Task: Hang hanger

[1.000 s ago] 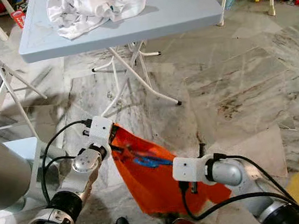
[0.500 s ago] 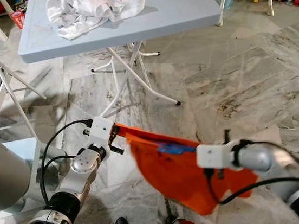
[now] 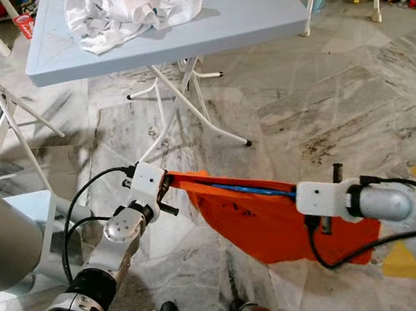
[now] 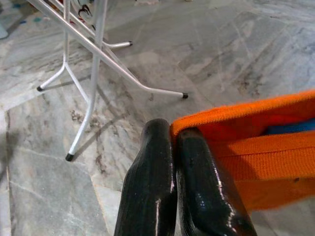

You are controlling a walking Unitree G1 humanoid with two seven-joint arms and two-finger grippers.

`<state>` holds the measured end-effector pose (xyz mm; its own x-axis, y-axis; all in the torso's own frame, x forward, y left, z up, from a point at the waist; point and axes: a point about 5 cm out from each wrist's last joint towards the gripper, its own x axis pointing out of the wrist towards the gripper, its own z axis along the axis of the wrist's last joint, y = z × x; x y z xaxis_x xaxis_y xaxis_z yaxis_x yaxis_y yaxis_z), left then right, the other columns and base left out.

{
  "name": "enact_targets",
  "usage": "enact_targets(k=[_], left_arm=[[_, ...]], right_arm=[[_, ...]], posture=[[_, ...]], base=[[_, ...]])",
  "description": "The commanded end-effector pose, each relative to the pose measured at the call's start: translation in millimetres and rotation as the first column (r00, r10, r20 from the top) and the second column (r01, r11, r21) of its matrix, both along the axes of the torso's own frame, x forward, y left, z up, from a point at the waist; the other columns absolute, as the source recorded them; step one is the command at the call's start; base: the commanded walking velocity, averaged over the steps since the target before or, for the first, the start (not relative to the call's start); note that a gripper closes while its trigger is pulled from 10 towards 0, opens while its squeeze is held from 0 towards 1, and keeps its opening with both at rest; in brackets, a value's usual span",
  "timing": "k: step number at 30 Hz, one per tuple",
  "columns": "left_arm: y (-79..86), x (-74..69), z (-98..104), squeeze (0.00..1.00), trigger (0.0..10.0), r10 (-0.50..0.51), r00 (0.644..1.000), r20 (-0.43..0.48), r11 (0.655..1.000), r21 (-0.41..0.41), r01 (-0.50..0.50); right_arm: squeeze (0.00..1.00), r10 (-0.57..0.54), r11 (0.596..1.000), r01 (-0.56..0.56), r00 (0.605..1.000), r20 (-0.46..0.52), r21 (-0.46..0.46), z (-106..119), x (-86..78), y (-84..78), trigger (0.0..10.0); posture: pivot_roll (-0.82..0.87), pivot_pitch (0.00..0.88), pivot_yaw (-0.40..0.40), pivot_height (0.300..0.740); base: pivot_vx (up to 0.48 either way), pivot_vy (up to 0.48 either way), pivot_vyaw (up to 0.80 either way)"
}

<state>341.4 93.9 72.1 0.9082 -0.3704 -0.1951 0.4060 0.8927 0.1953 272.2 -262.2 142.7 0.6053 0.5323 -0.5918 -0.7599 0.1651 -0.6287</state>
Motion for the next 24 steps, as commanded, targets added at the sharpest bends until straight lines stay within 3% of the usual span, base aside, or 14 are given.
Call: enact_targets(k=[1, 16, 19, 21, 22, 23, 24], left_arm=[[51.1, 3.5, -5.8, 0.0, 0.0, 0.181, 0.983, -0.038, 0.983, 0.044, -0.18], [59.2, 1.4, -11.0, 0.0, 0.0, 0.195, 0.979, -0.065, 0.98, 0.056, -0.192], [62.4, 1.1, -11.9, 0.0, 0.0, 0.203, 0.977, -0.072, 0.978, 0.06, -0.199], [63.6, 0.5, -13.2, 0.0, 0.0, 0.213, 0.974, -0.082, 0.976, 0.052, -0.209], [63.2, 0.1, -14.1, 0.0, 0.5, 0.213, 0.973, -0.093, 0.977, 0.042, -0.21], [62.0, -0.3, -15.0, 0.0, 2.3, 0.212, 0.972, -0.104, 0.977, 0.03, -0.21], [60.8, -0.5, -15.6, 0.0, 5.8, 0.21, 0.971, -0.111, 0.978, 0.02, -0.209]], right_arm=[[0.0, -0.085, 0.995, 0.082, 0.995, -0.051, -0.058, 16.7, -11.8, -38.3, 10.0], [0.0, -0.101, 0.986, 0.115, 0.988, -0.115, 0.119, 58.0, -27.6, -64.1, 10.0], [0.0, -0.096, 0.984, 0.113, 0.987, -0.127, 0.137, 60.0, -29.8, -65.6, 10.0], [0.0, -0.084, 0.974, 0.11, 0.987, -0.134, 0.199, 65.4, -30.6, -63.5, 10.0], [0.0, -0.081, 0.97, 0.108, 0.988, -0.133, 0.216, 66.4, -30.3, -62.0, 10.0], [0.0, -0.076, 0.968, 0.105, 0.989, -0.13, 0.229, 66.5, -29.6, -59.7, 10.0], [0.0, -0.073, 0.966, 0.102, 0.989, -0.131, 0.236, 65.8, -29.1, -57.6, 10.0]], posture=[[-0.09, 0.221, -0.001, 0.74], [-0.1, 0.223, 0.012, 0.74], [-0.09, 0.224, 0.012, 0.74], [-0.1, 0.224, 0.011, 0.74], [-0.1, 0.224, 0.01, 0.74], [-0.1, 0.224, 0.01, 0.74], [-0.1, 0.224, 0.01, 0.74]], base=[[0.0, 0.0, 0.0], [0.0, 0.0, 0.0], [0.0, 0.0, 0.0], [0.0, 0.0, 0.0], [0.0, 0.0, 0.0], [0.0, 0.0, 0.0], [0.0, 0.0, 0.0]])
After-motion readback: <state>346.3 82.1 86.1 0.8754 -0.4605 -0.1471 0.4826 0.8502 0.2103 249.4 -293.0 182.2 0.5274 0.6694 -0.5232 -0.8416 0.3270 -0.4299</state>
